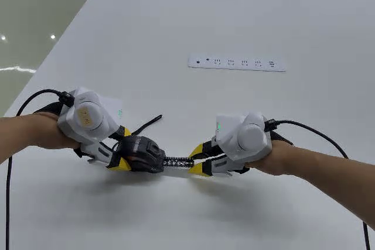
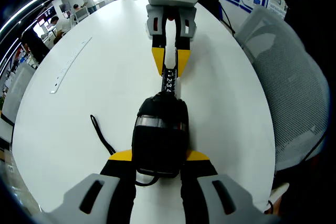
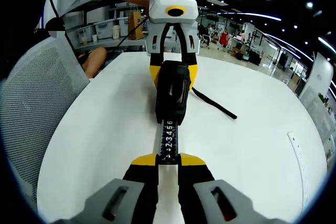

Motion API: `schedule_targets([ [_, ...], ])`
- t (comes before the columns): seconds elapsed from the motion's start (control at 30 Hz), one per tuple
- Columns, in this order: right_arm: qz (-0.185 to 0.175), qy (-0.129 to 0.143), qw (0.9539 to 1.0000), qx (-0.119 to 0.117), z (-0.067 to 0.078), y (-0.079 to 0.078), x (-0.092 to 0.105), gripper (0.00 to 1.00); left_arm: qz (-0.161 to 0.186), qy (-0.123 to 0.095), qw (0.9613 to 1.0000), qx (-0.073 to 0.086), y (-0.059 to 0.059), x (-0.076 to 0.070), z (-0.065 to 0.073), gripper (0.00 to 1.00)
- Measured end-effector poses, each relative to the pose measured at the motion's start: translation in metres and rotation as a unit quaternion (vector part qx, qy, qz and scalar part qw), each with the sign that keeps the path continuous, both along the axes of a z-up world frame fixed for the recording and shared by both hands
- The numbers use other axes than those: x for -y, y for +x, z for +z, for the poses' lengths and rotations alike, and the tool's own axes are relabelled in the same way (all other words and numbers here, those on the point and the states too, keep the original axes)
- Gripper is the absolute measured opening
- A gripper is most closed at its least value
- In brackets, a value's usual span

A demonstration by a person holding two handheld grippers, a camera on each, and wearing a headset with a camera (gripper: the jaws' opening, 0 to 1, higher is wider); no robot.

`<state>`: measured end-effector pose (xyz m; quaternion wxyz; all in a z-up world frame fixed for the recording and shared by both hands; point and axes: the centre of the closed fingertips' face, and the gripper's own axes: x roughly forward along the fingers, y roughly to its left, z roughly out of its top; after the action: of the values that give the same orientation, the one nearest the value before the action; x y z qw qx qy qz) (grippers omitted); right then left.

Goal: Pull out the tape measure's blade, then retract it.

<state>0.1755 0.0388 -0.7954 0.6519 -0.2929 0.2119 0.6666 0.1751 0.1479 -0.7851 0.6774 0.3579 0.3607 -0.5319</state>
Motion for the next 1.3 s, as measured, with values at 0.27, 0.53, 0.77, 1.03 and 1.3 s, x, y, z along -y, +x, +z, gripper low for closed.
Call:
schedule_targets([
  [0.27, 0.001, 0.000, 1.0000, 0.000, 0.001, 0.001, 0.003, 0.12, 0.000, 0.000, 1.0000, 0.001, 0.000, 0.000, 0.000, 0.28],
  [0.53, 0.002, -0.001, 1.0000, 0.001, 0.002, 0.002, 0.004, 0.12, 0.001, 0.000, 1.0000, 0.001, -0.001, 0.001, 0.001, 0.28],
  [0.77, 0.003, 0.000, 1.0000, 0.000, 0.002, 0.002, 0.005, 0.12, 0.001, -0.001, 1.0000, 0.001, 0.000, 0.000, 0.001, 0.28],
  [1.03, 0.005, 0.000, 1.0000, 0.002, 0.002, 0.003, 0.008, 0.12, 0.002, 0.000, 1.0000, 0.000, 0.000, -0.001, 0.001, 0.28],
  [1.3, 0.005, 0.000, 1.0000, 0.001, 0.003, 0.002, 0.011, 0.12, 0.002, 0.000, 1.0000, -0.001, 0.000, -0.001, 0.000, 0.28],
])
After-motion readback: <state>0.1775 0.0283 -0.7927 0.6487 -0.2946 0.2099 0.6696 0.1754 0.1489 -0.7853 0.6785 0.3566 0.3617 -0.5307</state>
